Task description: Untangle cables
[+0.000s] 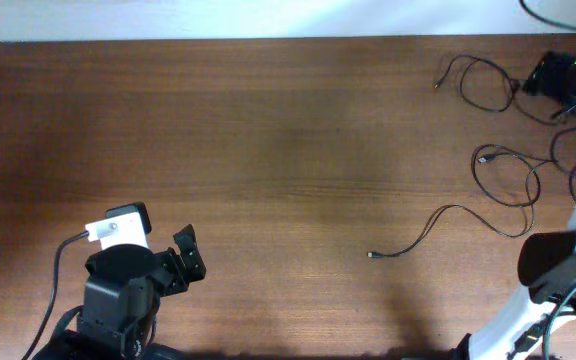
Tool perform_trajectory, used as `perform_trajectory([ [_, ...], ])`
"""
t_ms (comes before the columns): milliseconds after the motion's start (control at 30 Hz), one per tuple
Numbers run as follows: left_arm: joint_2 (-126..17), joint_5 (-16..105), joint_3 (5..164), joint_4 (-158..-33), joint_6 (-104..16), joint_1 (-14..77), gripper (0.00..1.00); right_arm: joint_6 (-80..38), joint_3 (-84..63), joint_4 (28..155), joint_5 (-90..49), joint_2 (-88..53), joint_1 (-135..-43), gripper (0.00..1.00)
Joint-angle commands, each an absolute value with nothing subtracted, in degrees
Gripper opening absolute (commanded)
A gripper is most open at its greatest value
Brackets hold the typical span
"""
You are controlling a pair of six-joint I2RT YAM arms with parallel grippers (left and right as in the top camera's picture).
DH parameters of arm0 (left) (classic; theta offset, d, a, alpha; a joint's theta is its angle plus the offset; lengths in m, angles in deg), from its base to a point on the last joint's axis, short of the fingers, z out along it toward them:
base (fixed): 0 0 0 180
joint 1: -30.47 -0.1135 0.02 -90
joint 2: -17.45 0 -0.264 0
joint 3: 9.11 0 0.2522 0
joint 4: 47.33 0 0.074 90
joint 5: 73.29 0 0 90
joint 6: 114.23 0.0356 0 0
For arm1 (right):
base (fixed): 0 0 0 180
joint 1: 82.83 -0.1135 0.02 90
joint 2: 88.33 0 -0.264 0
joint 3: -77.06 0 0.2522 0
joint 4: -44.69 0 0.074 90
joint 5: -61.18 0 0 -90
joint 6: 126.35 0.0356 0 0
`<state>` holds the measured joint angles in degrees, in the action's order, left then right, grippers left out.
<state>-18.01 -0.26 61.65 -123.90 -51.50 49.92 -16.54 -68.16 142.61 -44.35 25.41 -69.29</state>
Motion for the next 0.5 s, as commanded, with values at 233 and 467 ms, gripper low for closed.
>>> perform_trajectory([
  [233, -17.8, -0.9, 61.8, -123.8, -52.0, 49.8, 0.99, -19.0, -76.1, 119.3, -43.7, -1.3, -98.1, 0.99],
  [467, -17.8, -0.9, 61.8, -123.8, -52.0, 49.8, 0.99, -19.0, -63.2, 115.4, -35.4, -13.8, -101.4, 0.98],
])
